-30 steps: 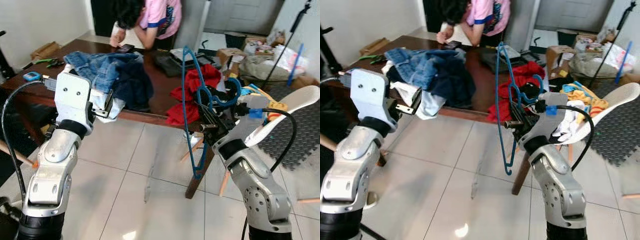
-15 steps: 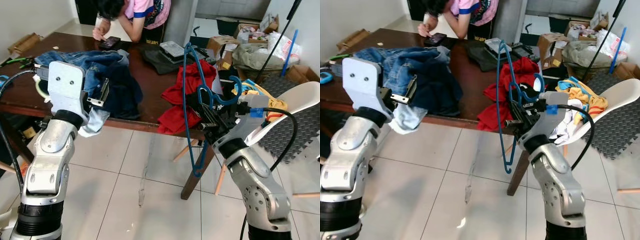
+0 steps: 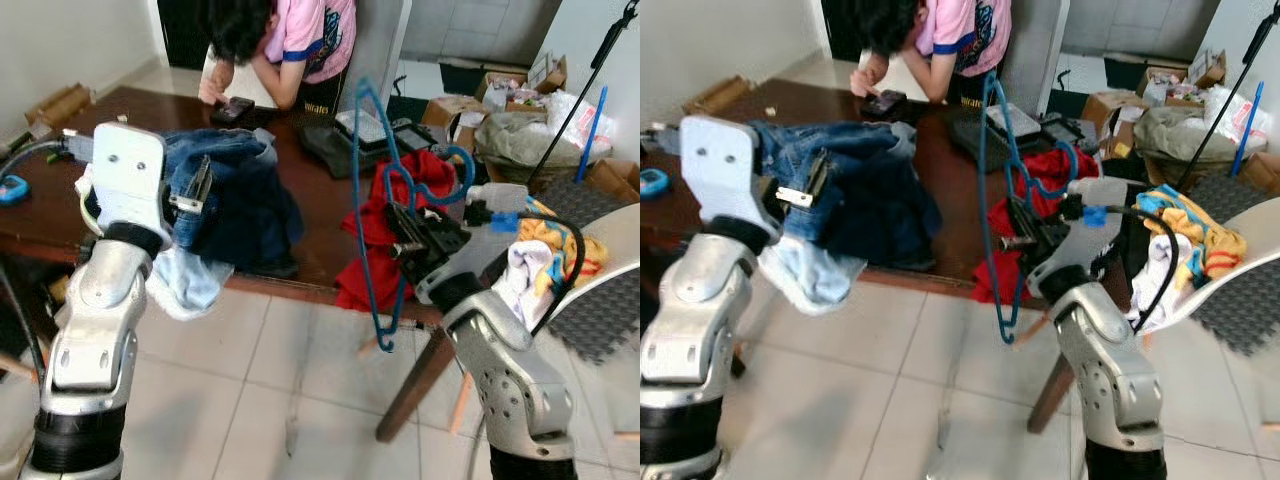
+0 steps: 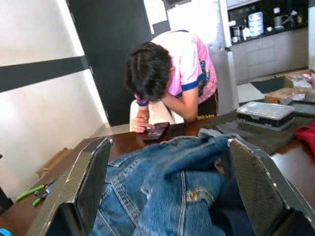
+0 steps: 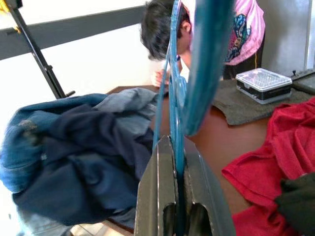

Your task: Hang hanger

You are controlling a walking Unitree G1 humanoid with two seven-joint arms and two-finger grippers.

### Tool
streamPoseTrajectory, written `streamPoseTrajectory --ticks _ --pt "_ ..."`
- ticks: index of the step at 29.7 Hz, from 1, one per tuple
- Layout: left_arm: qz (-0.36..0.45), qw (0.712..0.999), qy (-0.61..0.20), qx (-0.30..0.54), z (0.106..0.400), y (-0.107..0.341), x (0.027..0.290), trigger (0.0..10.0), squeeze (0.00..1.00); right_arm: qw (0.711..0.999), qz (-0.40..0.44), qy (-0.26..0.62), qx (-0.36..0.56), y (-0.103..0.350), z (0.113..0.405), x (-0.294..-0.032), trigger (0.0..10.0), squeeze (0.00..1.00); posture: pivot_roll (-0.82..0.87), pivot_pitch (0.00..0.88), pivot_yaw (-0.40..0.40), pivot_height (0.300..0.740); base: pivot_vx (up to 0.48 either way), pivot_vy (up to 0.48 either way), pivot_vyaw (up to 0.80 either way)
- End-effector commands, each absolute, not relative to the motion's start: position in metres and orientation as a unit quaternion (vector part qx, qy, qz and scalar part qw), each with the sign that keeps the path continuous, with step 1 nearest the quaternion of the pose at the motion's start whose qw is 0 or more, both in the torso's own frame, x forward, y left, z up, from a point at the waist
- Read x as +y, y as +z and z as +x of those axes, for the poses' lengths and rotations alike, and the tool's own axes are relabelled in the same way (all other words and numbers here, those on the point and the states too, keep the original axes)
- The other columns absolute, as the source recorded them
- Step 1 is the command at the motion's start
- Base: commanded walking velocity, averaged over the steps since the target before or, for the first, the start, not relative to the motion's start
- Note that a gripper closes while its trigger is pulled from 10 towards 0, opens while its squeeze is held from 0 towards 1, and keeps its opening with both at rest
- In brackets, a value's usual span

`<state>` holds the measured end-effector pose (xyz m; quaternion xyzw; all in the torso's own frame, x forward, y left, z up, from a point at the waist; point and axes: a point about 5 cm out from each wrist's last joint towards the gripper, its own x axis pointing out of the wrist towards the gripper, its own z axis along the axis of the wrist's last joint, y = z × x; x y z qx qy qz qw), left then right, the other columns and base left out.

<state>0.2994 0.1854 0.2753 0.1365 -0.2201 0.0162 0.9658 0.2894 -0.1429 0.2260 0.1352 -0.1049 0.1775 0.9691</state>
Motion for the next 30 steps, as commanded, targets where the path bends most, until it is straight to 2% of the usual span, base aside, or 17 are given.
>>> streamPoseTrajectory --ticks 1,5,9,12,19,23,30 --pt "0.135 0.97 0.017 -0.2 0.3 0.266 0.186 10.0 0.0 0.968 0.136 0.178 -0.109 0.227 0.29 -0.142 10.0 0.0 0.07 0.07 -0.058 0.74 0.304 0.0 0.0" --pt "0.133 0.971 0.011 -0.197 0.3 0.265 0.184 10.0 0.0 0.968 0.136 0.178 -0.109 0.227 0.29 -0.142 10.0 0.0 0.07 0.07 -0.058 0.74 0.293 0.0 0.0" --pt "0.163 0.978 -0.018 -0.132 0.302 0.238 0.175 10.0 0.0 0.968 0.136 0.178 -0.109 0.227 0.29 -0.142 10.0 0.0 0.08 0.075 -0.057 0.74 0.0 0.0 0.0" --pt "0.171 0.978 -0.019 -0.123 0.302 0.233 0.175 10.0 0.0 0.968 0.136 0.178 -0.109 0.227 0.29 -0.142 10.0 0.0 0.08 0.075 -0.057 0.74 0.0 0.0 0.0" --pt "0.22 0.969 -0.052 -0.099 0.3 0.219 0.169 10.0 0.0 0.968 0.136 0.18 -0.109 0.227 0.29 -0.142 10.0 0.0 0.07 0.078 -0.059 0.74 0.0 0.0 0.0" --pt "0.288 0.948 -0.089 -0.098 0.291 0.209 0.163 10.0 0.0 0.968 0.135 0.182 -0.109 0.227 0.289 -0.143 10.0 0.0 0.08 0.083 -0.061 0.74 0.0 0.0 0.0" --pt "0.314 0.941 -0.085 -0.091 0.284 0.205 0.168 10.0 0.0 0.968 0.134 0.187 -0.104 0.226 0.289 -0.14 10.0 0.0 0.08 0.085 -0.061 0.74 0.0 0.0 0.0"
